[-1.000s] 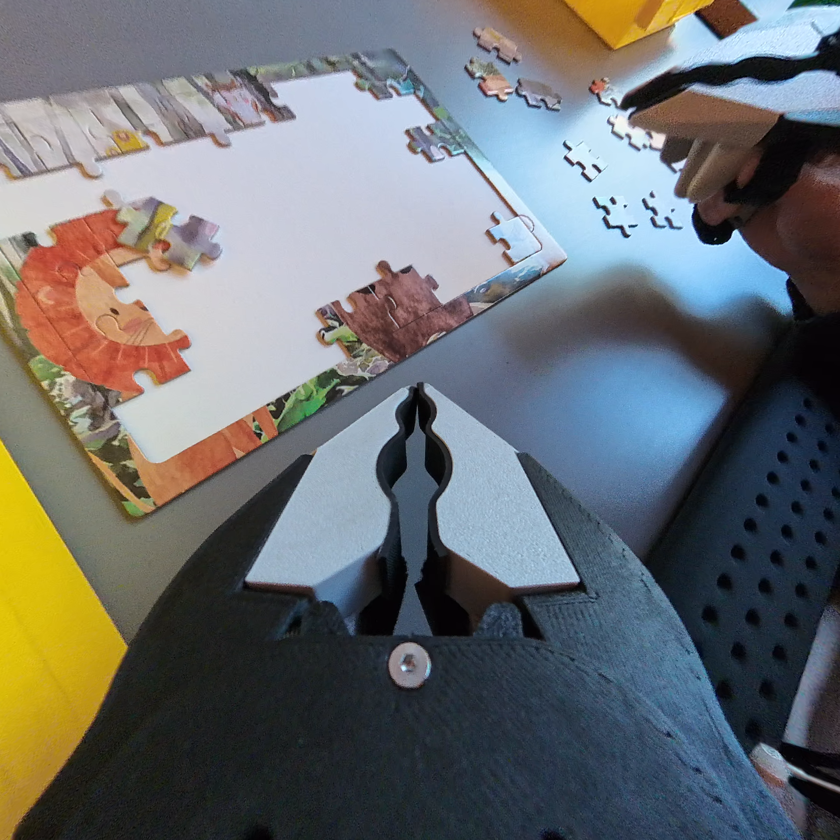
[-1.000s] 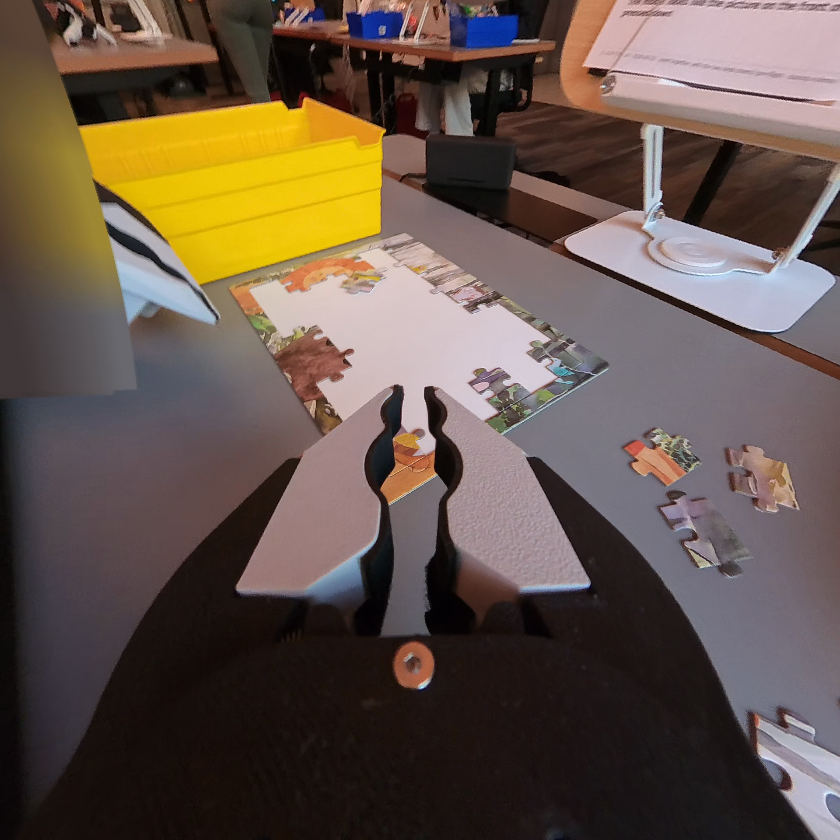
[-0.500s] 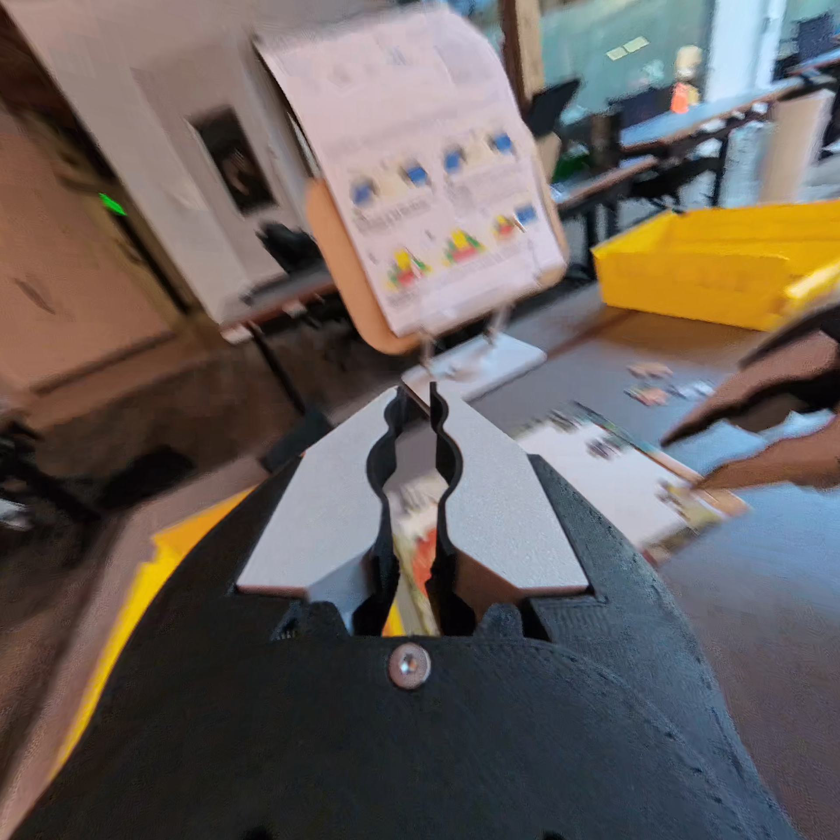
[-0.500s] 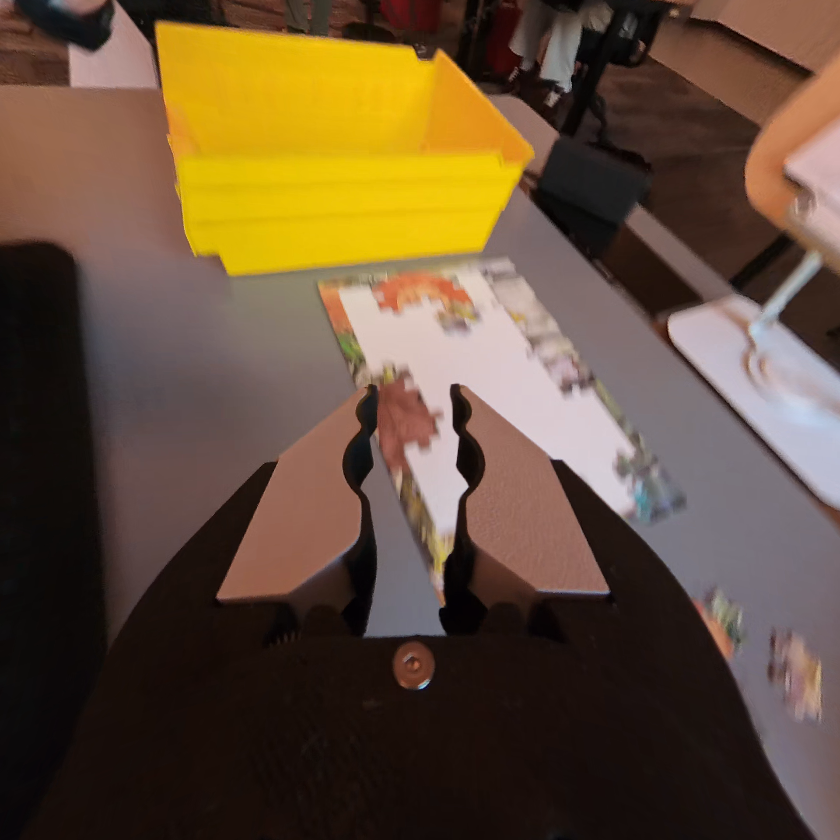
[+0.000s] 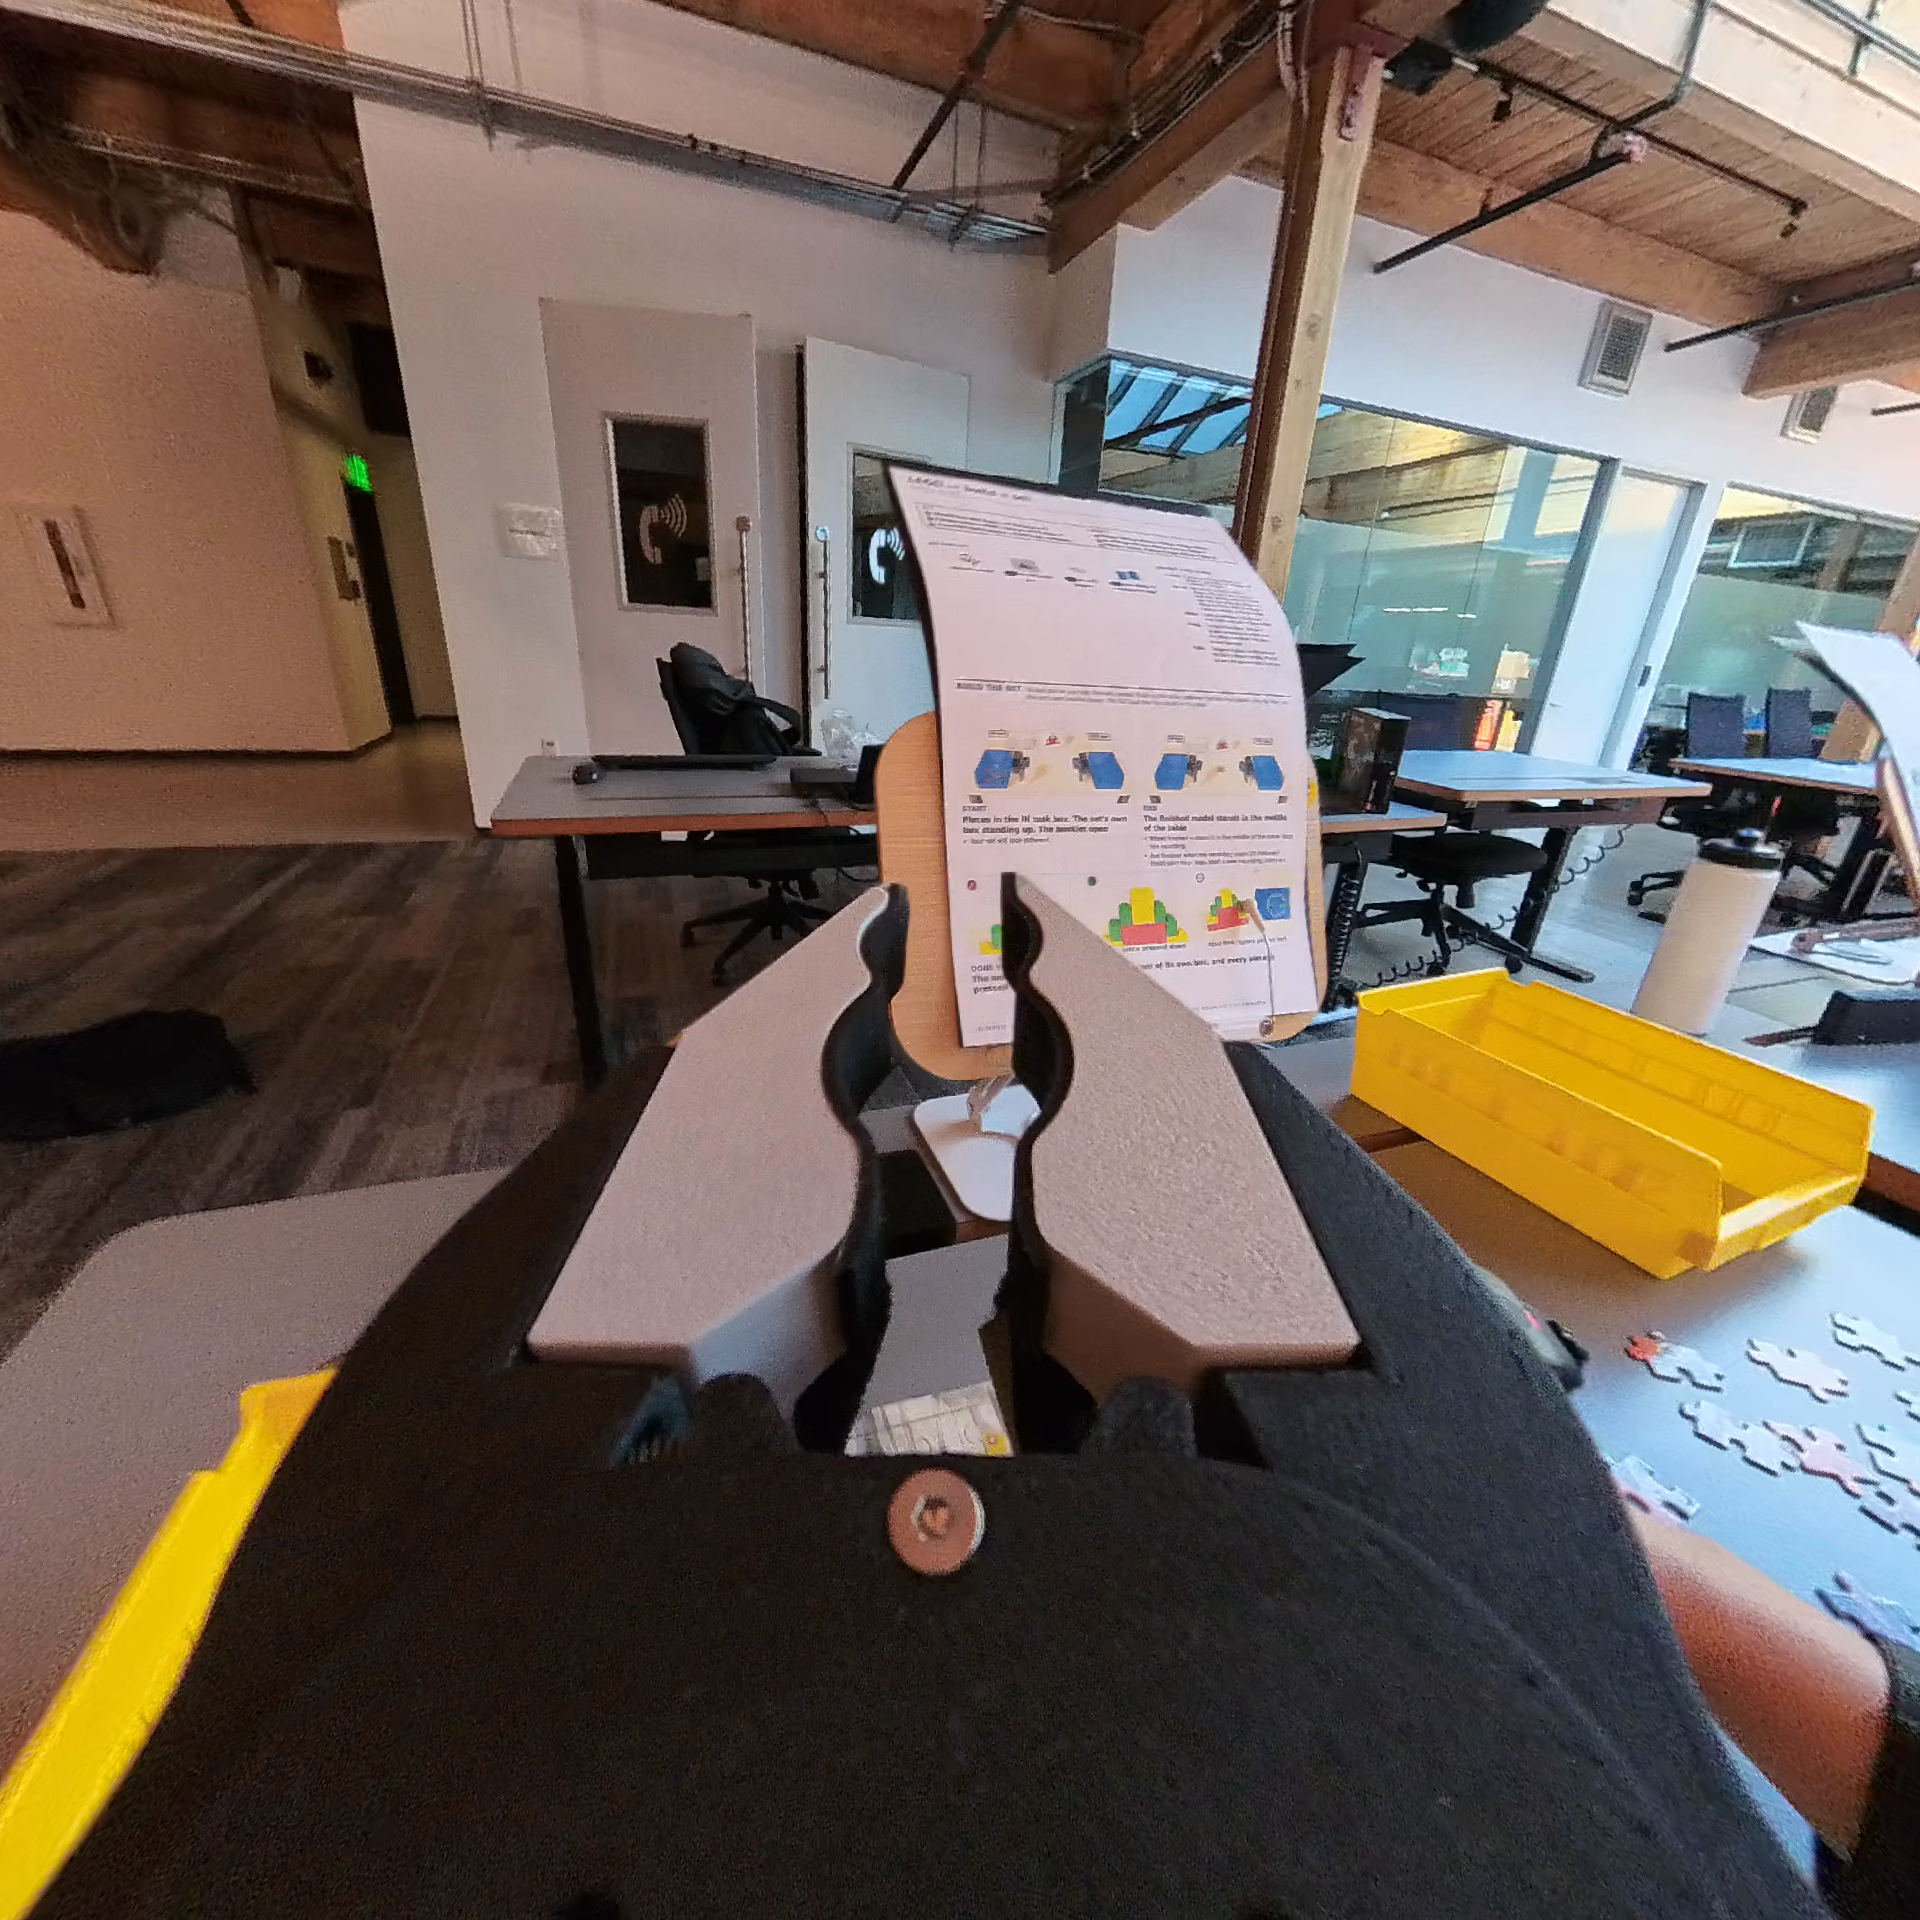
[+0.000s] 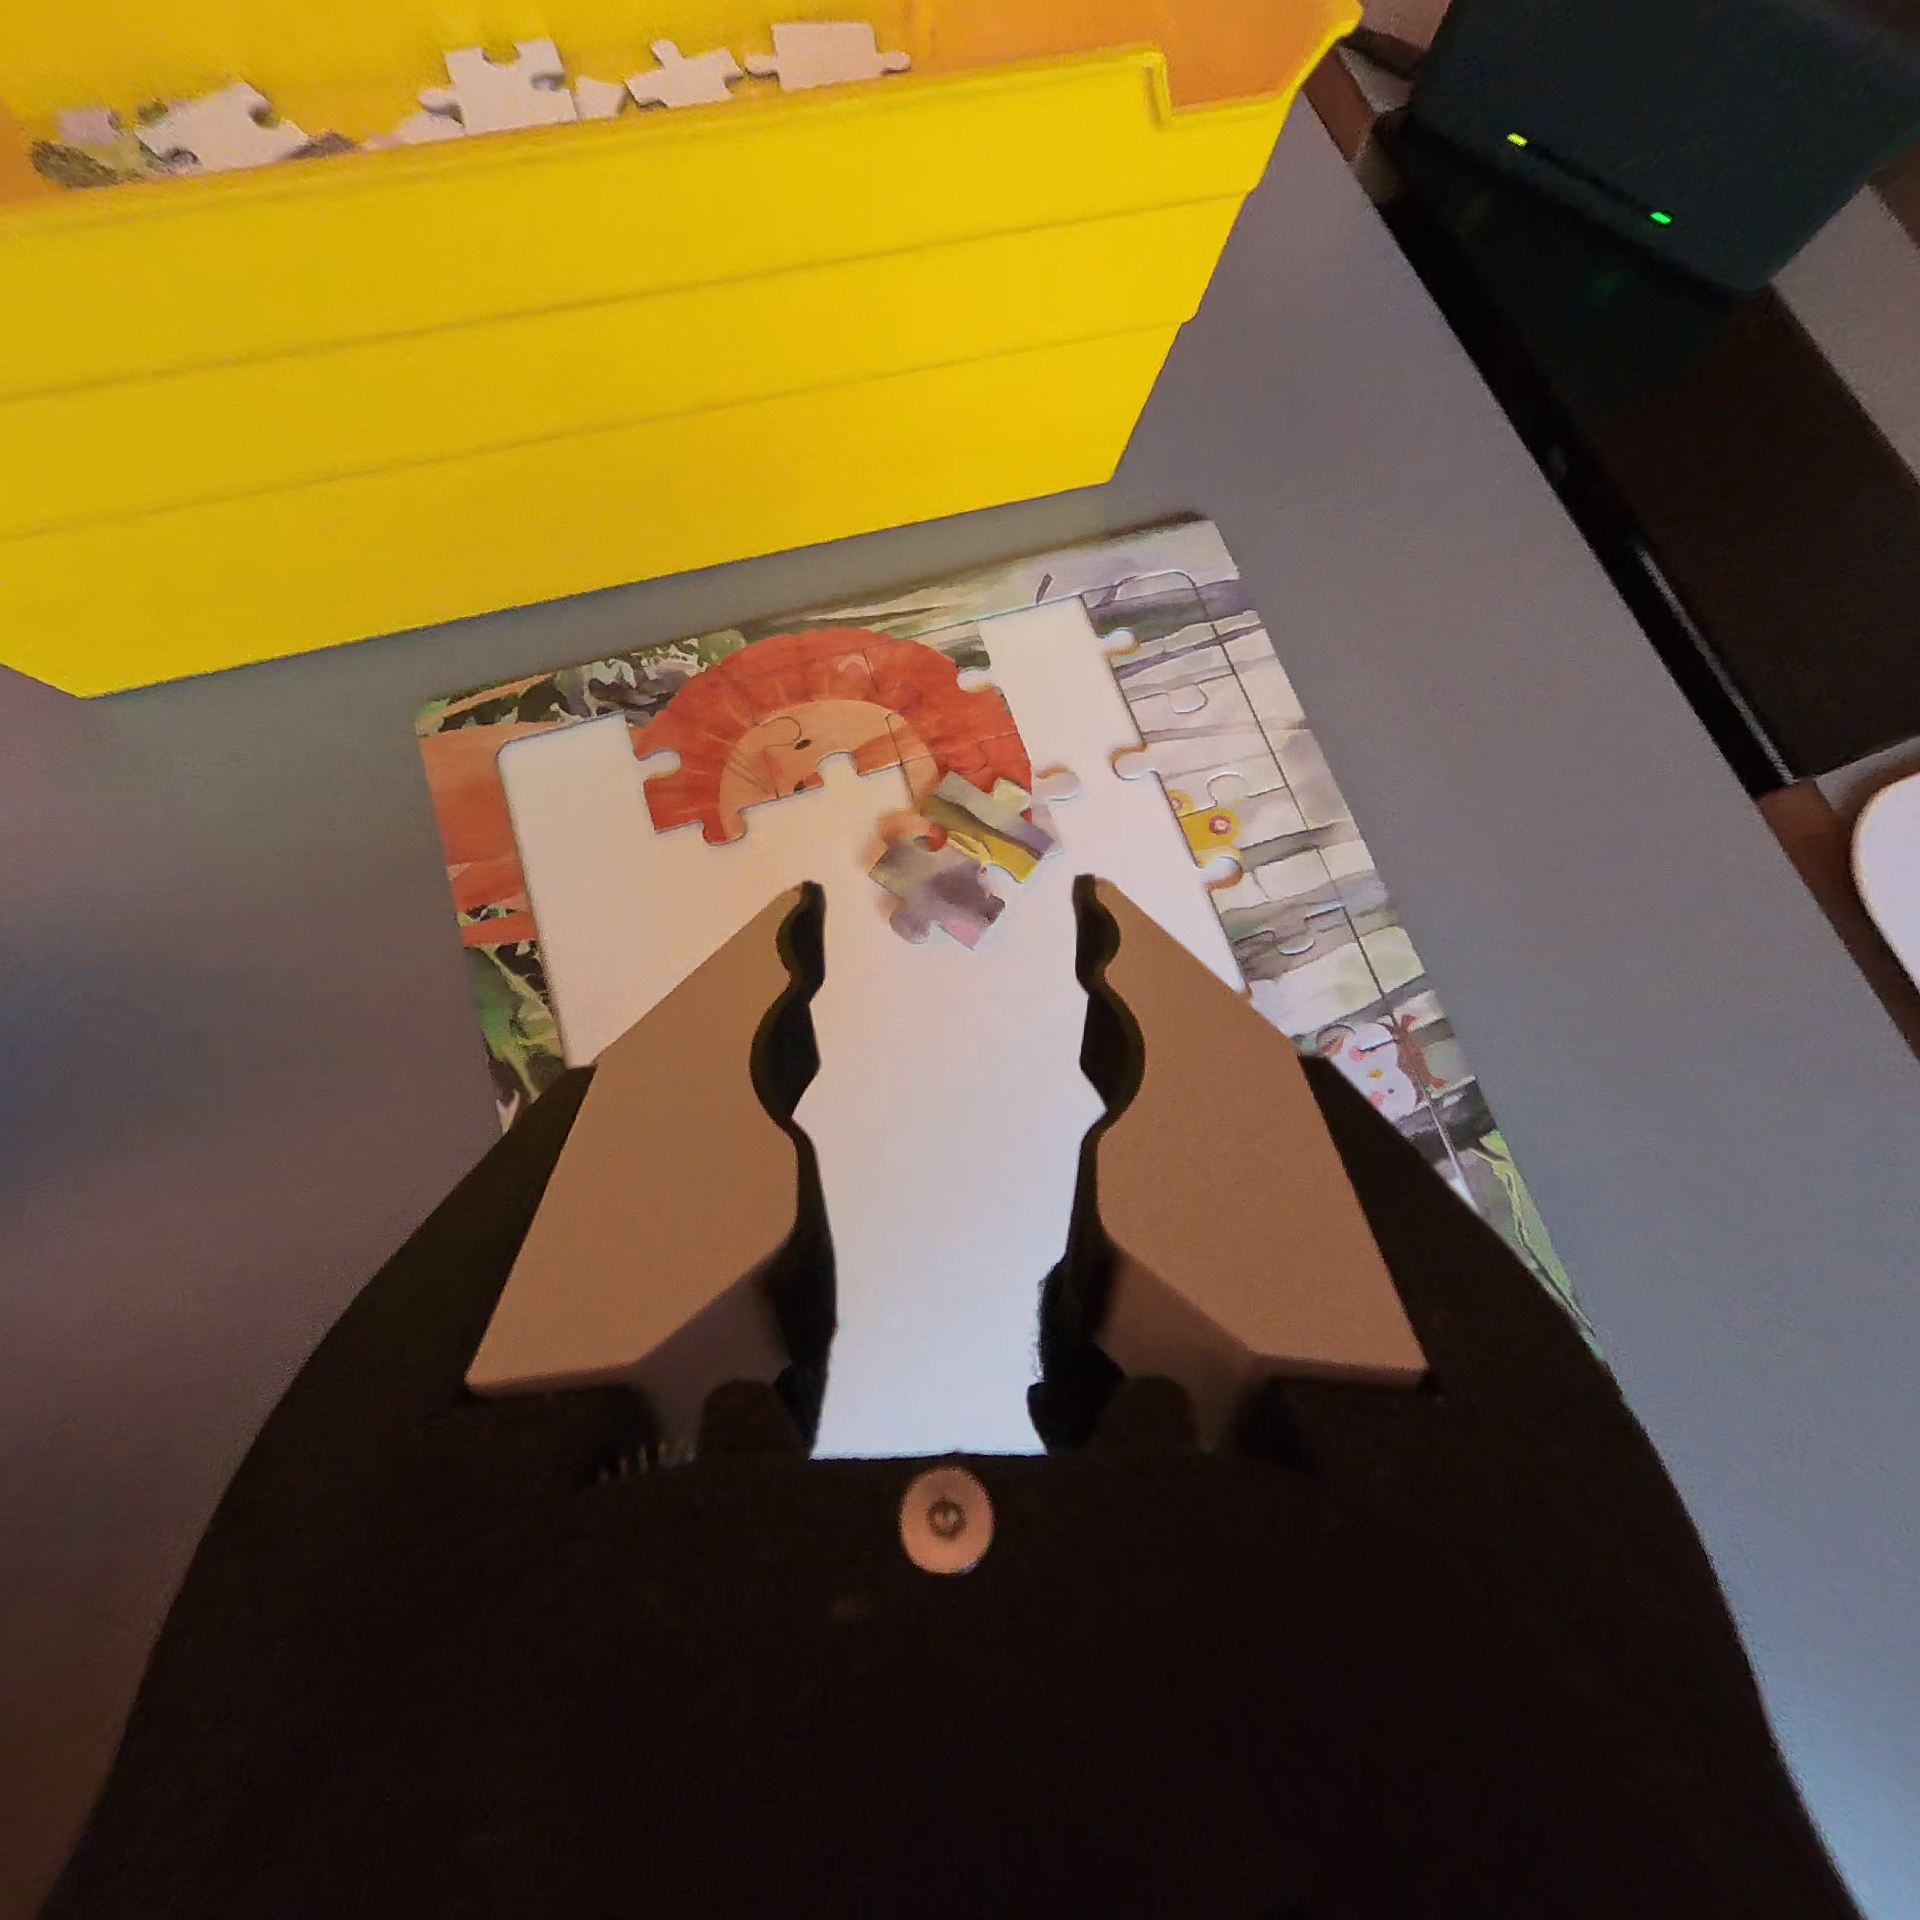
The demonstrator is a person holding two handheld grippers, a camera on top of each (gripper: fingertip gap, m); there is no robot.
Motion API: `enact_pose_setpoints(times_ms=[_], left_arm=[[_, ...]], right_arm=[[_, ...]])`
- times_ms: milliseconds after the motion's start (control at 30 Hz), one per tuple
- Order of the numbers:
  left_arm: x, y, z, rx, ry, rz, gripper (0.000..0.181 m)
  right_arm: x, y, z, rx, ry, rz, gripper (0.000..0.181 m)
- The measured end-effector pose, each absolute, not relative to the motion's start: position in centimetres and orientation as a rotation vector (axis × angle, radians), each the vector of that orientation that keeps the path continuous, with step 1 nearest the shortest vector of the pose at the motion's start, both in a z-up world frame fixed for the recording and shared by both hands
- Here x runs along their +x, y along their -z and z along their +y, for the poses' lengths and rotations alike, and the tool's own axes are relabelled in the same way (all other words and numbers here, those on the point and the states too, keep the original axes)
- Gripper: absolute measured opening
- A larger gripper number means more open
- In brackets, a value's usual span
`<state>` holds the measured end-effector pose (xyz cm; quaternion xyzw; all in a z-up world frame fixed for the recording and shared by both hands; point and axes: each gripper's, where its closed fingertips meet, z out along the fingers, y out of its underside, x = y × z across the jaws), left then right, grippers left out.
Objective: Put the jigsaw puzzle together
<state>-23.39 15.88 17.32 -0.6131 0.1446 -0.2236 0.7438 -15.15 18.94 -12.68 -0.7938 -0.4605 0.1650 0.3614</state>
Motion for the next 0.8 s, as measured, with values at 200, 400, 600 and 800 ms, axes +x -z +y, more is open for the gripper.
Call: enact_pose_setpoints(times_ms=[200,400,600,800], left_arm=[[-23.0,-15.9,16.5,-1.394,0.654,0.299,0.015],[-21.9,-14.8,17.3,-1.423,0.671,0.328,0.012],[-21.9,-14.9,17.1,-1.409,0.653,0.327,0.011],[-22.9,-14.6,17.4,-1.417,0.656,0.304,0.01]], right_arm=[[-15.8,13.6,19.0,-2.042,-0.526,-1.182,0.042],[-16.0,15.6,19.0,-2.115,-0.511,-1.216,0.049],[-16.1,16.5,19.4,-2.117,-0.496,-1.193,0.039],[-15.5,15.9,19.8,-2.064,-0.458,-1.2,0.026]])
